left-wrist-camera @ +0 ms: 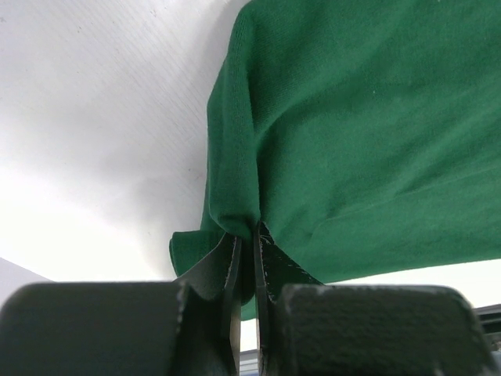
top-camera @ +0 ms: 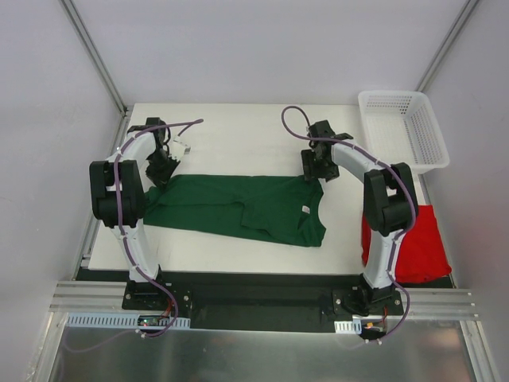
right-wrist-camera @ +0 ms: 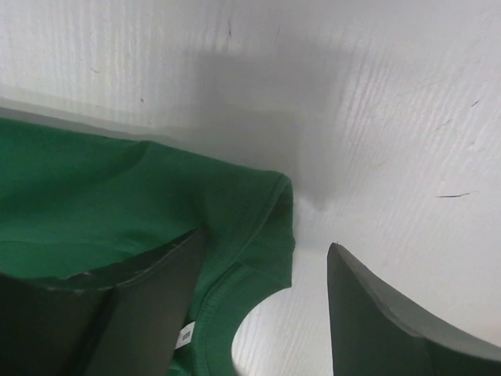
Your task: Fold and stack the t-shirts
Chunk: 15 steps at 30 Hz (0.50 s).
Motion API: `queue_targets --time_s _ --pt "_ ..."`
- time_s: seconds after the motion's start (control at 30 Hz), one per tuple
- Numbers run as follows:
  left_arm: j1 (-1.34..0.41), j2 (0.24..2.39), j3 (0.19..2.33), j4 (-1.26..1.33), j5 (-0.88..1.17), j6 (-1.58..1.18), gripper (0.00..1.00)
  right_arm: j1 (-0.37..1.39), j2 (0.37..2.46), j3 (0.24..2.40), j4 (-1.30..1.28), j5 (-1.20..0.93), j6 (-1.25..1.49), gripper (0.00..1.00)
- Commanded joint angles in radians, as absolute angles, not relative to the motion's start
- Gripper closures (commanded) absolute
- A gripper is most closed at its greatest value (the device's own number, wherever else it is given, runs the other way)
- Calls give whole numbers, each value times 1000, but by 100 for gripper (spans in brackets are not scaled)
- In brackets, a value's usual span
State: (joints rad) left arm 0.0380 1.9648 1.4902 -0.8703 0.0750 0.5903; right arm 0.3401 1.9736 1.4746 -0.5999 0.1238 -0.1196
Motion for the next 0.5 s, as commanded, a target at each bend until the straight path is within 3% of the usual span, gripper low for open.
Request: queue_targets --time_s 0.0,0.23,0.37,0.43,0.47 --pt "29 1904 1479 -894 71 588 100 319 2006 1505 -606 55 -112 36" --pt "28 1898 1476 -894 54 594 100 293 2080 1581 -664 11 -126 39" --pt "29 1907 1480 -894 46 592 100 276 2097 1595 -696 8 -124 62" --pt "29 1908 1483 -894 44 588 100 270 2094 1589 -704 9 -126 67" --pt "29 1911 1485 -894 48 581 100 268 2091 1588 -709 9 -129 80"
